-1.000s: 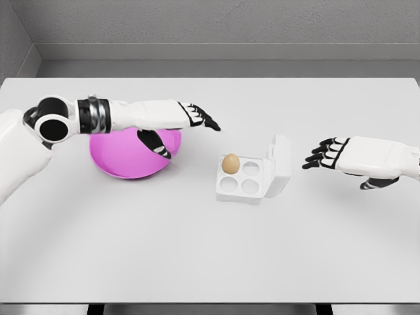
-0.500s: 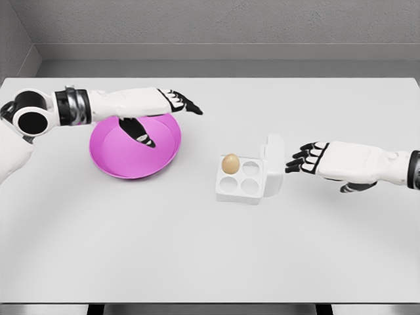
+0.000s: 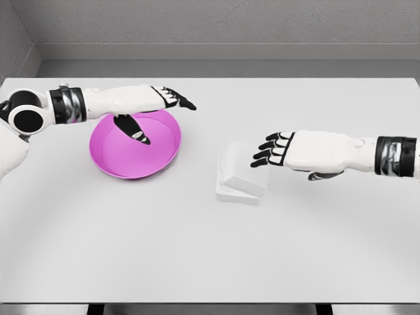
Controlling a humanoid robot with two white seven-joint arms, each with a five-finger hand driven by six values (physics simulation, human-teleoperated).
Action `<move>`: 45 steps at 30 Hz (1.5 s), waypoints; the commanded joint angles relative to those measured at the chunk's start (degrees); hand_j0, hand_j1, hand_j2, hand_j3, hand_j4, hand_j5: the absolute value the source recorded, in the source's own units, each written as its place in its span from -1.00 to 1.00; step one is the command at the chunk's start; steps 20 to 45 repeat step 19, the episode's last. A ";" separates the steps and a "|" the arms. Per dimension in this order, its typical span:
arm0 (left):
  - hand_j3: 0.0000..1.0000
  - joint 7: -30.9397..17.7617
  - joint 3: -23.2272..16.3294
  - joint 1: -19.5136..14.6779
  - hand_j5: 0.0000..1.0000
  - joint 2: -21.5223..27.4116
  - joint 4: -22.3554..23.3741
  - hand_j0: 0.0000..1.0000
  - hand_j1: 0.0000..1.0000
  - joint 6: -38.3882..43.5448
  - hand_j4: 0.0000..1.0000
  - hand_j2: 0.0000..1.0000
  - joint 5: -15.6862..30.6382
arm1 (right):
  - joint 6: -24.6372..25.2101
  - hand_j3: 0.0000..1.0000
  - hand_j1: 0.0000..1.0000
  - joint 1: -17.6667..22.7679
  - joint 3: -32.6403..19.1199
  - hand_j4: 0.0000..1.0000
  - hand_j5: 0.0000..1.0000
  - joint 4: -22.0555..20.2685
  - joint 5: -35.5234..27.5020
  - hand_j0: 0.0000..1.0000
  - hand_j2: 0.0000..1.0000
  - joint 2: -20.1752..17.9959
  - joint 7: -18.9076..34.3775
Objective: Pack egg into the box and close the box lid
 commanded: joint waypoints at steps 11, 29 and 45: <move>1.00 0.03 0.24 0.53 1.00 0.75 1.65 1.00 1.00 0.16 1.00 1.00 0.48 | 0.11 1.00 1.00 4.39 -15.21 1.00 1.00 12.47 -9.60 1.00 1.00 -3.45 -0.02; 1.00 0.03 0.24 0.53 1.00 0.84 1.65 1.00 1.00 0.16 1.00 1.00 0.48 | 0.11 1.00 1.00 4.48 -15.03 1.00 1.00 12.38 -9.60 1.00 1.00 -3.27 -0.02; 1.00 0.03 0.24 0.53 1.00 0.84 1.65 1.00 1.00 0.16 1.00 1.00 0.48 | 0.11 1.00 1.00 4.48 -15.03 1.00 1.00 12.38 -9.60 1.00 1.00 -3.27 -0.02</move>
